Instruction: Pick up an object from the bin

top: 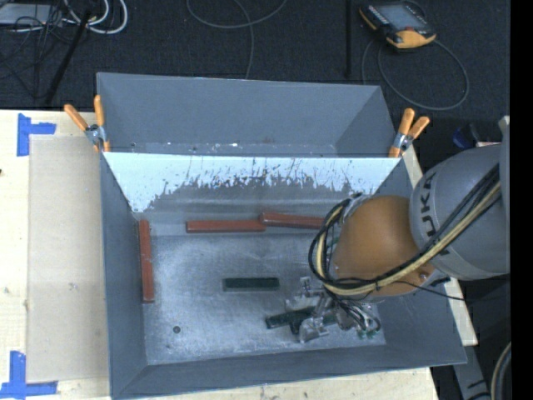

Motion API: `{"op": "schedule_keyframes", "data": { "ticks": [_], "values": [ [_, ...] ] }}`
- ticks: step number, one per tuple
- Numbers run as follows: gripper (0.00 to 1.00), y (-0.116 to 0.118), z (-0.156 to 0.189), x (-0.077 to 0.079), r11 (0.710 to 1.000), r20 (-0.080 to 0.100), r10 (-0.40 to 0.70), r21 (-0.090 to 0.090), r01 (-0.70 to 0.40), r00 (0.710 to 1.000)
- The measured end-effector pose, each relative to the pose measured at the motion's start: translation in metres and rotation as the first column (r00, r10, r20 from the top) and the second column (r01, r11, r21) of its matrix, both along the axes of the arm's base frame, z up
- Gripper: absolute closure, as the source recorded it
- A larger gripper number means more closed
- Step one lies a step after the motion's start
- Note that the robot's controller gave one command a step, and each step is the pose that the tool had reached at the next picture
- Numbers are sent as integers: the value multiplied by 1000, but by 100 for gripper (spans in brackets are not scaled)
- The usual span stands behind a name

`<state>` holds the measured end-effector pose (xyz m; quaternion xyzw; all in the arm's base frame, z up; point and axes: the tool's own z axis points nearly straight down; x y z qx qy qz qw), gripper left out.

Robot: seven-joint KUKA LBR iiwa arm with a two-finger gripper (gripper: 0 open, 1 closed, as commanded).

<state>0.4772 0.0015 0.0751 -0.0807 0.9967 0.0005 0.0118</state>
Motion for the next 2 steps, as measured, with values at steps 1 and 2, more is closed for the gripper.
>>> {"op": "schedule_keyframes", "data": {
  "ticks": [1,2],
  "values": [
    [100,0,3,-1,1000,-8,0,-1,0,1000],
    [100,0,16,-4,1000,-26,0,-2,0,1000]
  ]
}}
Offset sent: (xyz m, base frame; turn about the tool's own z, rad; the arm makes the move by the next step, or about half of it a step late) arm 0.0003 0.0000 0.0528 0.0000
